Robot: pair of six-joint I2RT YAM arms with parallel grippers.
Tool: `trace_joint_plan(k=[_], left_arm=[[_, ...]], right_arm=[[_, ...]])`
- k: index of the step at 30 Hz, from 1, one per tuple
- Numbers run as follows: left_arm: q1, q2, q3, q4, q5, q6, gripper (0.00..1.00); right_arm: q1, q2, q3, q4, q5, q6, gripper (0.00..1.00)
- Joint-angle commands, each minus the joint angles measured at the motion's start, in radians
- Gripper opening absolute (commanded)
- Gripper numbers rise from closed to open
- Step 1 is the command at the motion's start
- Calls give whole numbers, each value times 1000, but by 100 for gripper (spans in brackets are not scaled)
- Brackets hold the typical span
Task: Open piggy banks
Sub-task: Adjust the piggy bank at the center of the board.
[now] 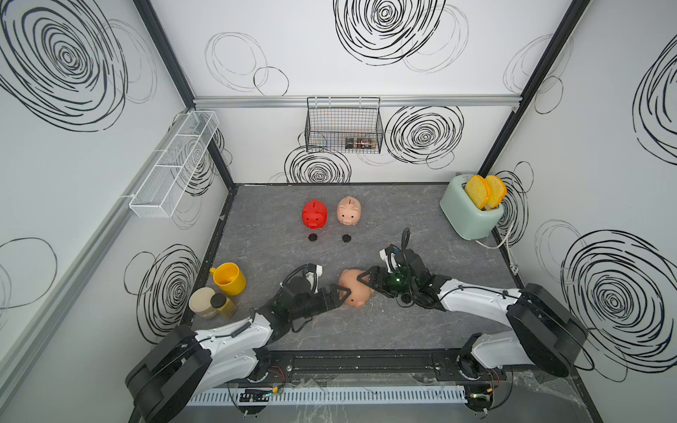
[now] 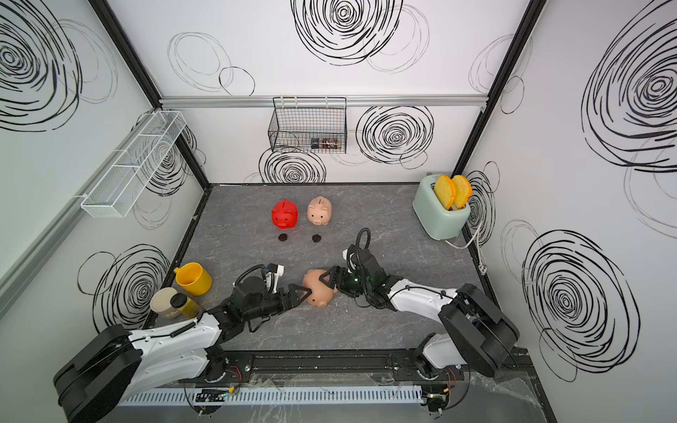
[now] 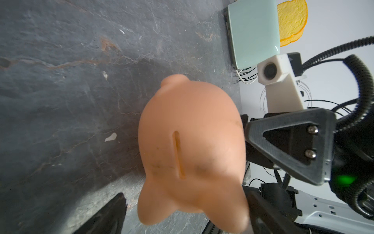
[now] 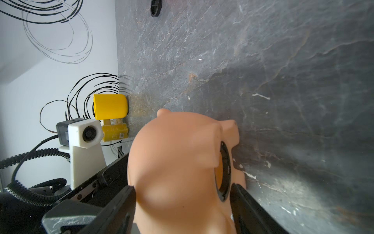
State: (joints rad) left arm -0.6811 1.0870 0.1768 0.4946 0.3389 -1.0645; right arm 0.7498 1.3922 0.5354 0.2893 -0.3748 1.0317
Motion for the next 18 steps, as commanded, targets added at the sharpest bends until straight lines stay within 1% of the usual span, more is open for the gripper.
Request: trace_joint_plan(k=[1,18], left_arm=[[-8,17,-8,63,-7,-36,96],[-47,113,-3,176,-6,-87,96]], right_arm=[[1,28,-36,-144,54,-1,77],[3,47,-30,-141,53,-10,76]])
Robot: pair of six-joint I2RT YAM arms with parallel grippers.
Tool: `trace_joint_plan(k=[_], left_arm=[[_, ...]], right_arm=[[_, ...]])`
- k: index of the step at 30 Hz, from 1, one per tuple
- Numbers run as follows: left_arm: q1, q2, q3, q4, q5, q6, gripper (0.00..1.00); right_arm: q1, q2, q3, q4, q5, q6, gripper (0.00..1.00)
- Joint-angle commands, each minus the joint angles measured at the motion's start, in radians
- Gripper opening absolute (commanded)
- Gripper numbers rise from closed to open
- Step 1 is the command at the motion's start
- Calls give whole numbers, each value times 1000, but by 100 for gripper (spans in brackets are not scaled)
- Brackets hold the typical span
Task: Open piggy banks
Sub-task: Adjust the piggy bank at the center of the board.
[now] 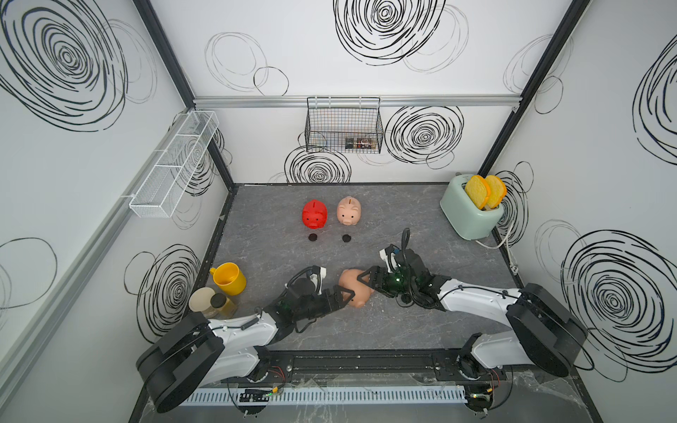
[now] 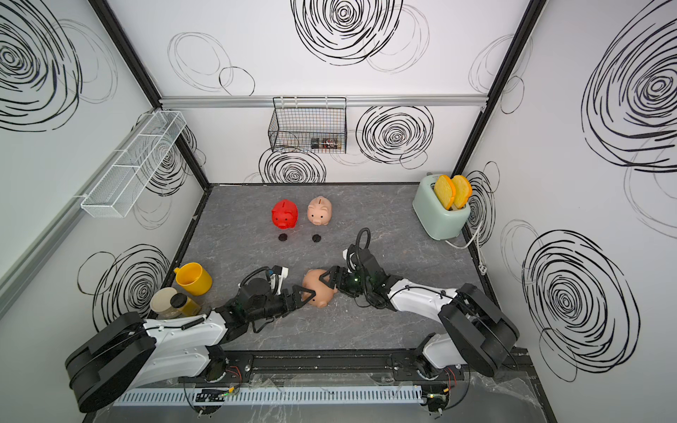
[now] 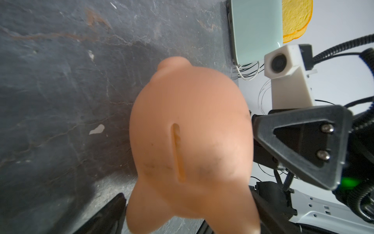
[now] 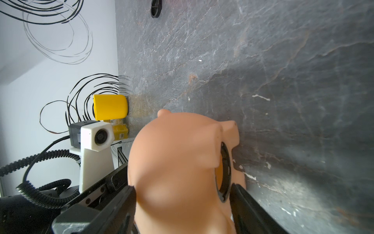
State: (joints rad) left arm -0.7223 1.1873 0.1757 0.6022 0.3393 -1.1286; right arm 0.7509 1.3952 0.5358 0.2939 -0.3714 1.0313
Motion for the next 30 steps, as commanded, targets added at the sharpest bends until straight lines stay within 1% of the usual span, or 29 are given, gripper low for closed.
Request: trace_joint_plan(k=[1,8,12,18,30], left_arm=[[-6,15,-2,70,-8,-25,96],[-3,33,-7,102,-13,-25,96],[9,69,-7,155,13,-33,96],[12,94,-8,199,27,-45,100],[21,78,-12,191,26,-40,87]], right_arm=[[3,46,-31,-142,48,-10,76],[4,45,-31,-143,45,-11,76],[4,45,-32,-144,45,-11,76],[4,43,-26,-152,49,-13,76],[7,41,-29,-155,54,-11,76]])
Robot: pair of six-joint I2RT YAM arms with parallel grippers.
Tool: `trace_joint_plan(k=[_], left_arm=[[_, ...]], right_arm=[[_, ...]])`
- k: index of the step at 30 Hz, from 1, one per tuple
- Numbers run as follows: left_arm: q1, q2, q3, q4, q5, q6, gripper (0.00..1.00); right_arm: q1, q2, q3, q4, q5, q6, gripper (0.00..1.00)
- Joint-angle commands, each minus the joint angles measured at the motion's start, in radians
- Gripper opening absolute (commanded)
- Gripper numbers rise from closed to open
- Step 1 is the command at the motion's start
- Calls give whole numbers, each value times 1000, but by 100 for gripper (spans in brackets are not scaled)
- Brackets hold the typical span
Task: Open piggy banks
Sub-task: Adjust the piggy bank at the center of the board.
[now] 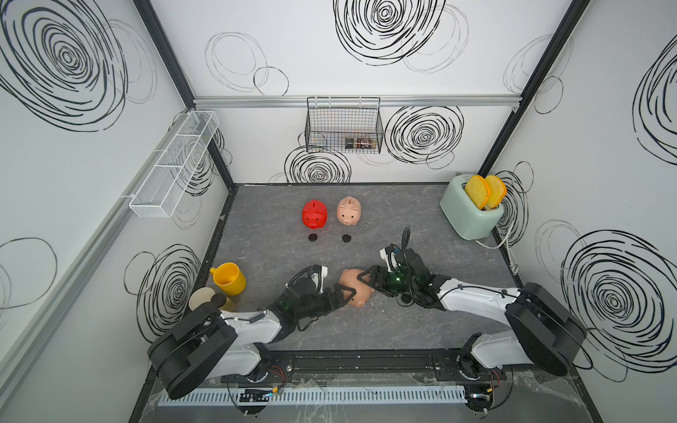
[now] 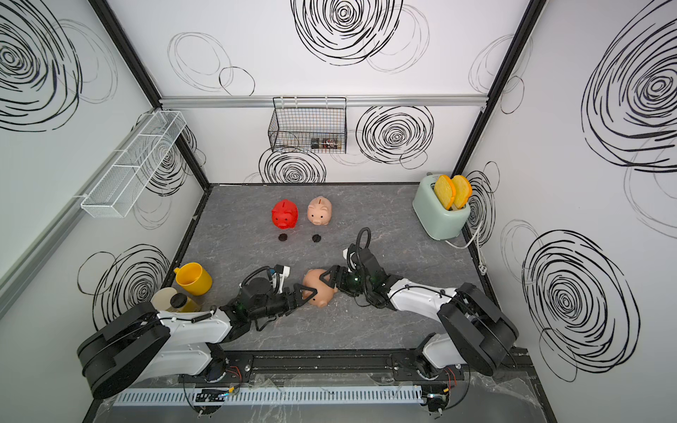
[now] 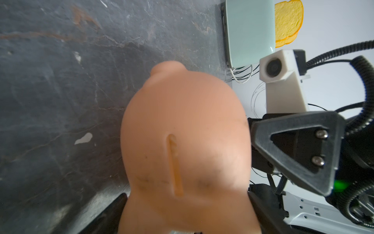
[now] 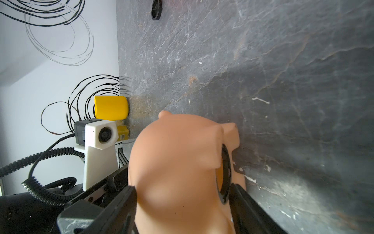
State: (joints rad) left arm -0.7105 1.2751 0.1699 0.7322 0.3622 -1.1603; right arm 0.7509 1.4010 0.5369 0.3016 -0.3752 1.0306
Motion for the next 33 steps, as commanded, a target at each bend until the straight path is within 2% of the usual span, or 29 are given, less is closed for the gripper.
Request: trace_joint_plan(k=[1,12,20,29,33], left_arm=[[9,-12,-7,60,3,-7,86],[19,-32,-8,46,3,-2,71],[34,-74,-18,42,6,2,67],[55,-122,27,-119,4,84,64],[62,-132,52,-201,1,128,63]], right_arm=[[7,36,-29,-163,57,-10,76],[10,33,-26,-164,61,-12,76],[10,27,-24,-166,61,-11,76],[11,-54,-5,-142,45,-50,92],[13,-140,3,-156,74,-84,94]])
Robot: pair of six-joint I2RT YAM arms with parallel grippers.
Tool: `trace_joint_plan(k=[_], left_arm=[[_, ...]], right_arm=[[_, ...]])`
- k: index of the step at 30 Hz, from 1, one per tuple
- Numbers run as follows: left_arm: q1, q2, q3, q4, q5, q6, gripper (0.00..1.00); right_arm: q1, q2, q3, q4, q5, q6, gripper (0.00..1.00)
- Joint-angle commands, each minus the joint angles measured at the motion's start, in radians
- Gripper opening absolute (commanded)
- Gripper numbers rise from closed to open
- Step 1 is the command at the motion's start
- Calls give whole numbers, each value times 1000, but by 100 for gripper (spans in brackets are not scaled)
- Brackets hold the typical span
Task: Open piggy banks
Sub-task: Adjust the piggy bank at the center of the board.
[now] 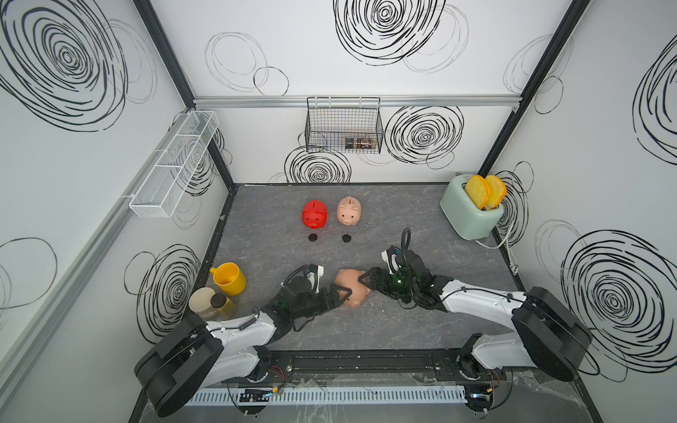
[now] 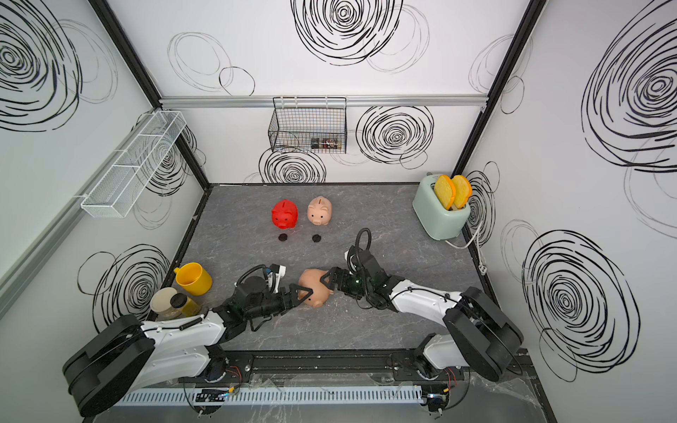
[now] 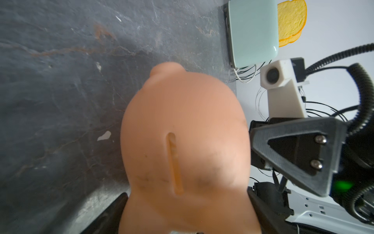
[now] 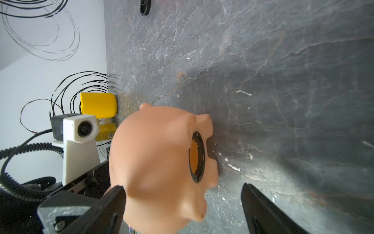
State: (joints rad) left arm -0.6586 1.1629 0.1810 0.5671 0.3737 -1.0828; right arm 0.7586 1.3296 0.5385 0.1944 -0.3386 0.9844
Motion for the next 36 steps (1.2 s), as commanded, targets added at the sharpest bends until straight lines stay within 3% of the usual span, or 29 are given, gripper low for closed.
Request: trace_joint_plan(k=[1,10,18,26,36], left_arm=[[11,-24,54,-70,-16,72,64],[6,-55,236,-452,-113,279,60],[-31,4,444,-725,-225,421,59],[-100,197,701,-945,-291,545,60],[-209,419,969,-1155,-443,606,62]], right_arm=[[6,-100,1,-53,52,-50,94],[-8,-332,-30,-155,241,-147,93],[-66,-482,-89,-184,284,-188,92],[-122,-599,-119,-253,283,-225,92],[-148,-699,-180,-268,259,-221,92]])
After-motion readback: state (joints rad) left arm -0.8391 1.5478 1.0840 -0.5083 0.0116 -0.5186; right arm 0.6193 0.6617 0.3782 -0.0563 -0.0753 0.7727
